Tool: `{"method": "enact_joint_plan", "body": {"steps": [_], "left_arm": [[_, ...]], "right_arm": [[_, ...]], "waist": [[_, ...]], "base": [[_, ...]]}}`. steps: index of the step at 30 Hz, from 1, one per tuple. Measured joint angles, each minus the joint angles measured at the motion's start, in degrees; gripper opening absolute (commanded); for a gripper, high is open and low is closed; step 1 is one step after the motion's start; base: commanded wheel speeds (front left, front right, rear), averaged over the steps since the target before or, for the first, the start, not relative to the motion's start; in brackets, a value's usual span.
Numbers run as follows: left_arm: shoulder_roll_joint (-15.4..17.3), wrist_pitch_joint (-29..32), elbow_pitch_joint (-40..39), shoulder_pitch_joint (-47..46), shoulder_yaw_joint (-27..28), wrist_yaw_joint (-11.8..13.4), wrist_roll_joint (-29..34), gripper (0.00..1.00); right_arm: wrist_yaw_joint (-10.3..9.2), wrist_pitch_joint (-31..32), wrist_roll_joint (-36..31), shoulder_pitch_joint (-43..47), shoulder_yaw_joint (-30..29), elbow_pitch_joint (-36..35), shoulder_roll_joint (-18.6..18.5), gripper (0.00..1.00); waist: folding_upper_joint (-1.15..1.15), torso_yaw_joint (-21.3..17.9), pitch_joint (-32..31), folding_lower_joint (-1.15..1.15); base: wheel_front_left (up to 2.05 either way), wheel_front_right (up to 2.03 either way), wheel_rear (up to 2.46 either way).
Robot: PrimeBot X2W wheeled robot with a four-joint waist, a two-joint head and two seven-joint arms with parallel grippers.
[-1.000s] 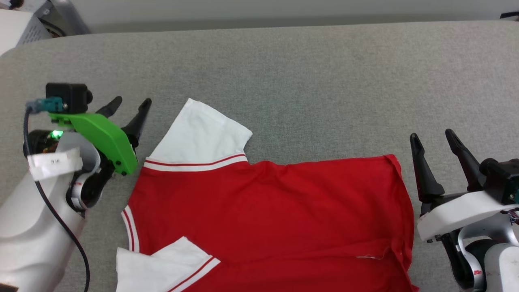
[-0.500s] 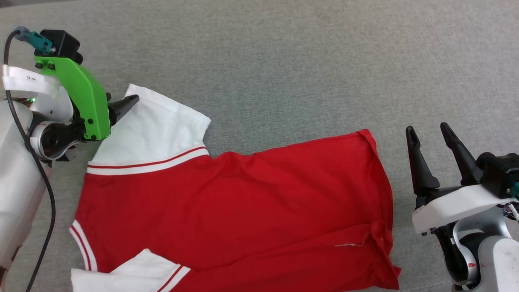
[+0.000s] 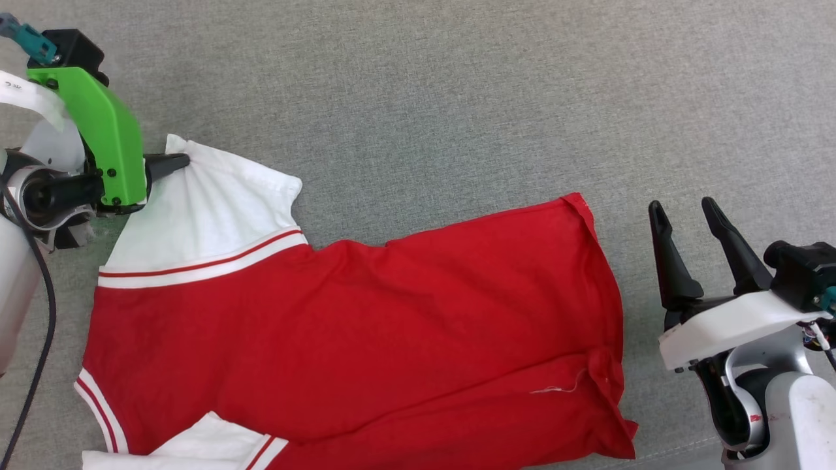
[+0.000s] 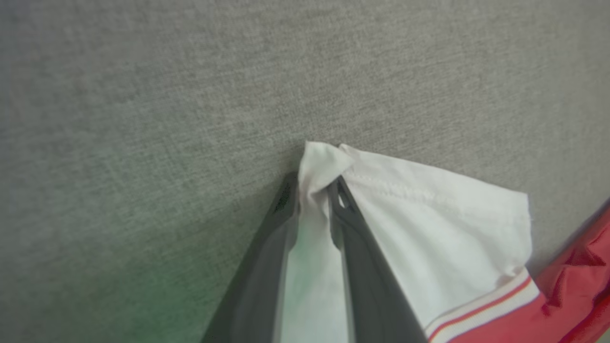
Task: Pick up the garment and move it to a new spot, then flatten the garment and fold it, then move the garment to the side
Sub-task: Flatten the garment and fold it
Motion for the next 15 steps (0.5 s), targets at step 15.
{"method": "enact_joint_plan", "body": {"steps": [15], "left_arm": [[-2.3,-9.2,-2.4,0.0,-4.9,0.0,0.6,0.00]], "right_arm": [[0.00,25.0,7.2,-5.1,-0.4,5.3,-4.4,1.00]], "waist": [[0.00,4.0,-4.3,0.00]], "base": [[0.00,0.00,0.00]]}}
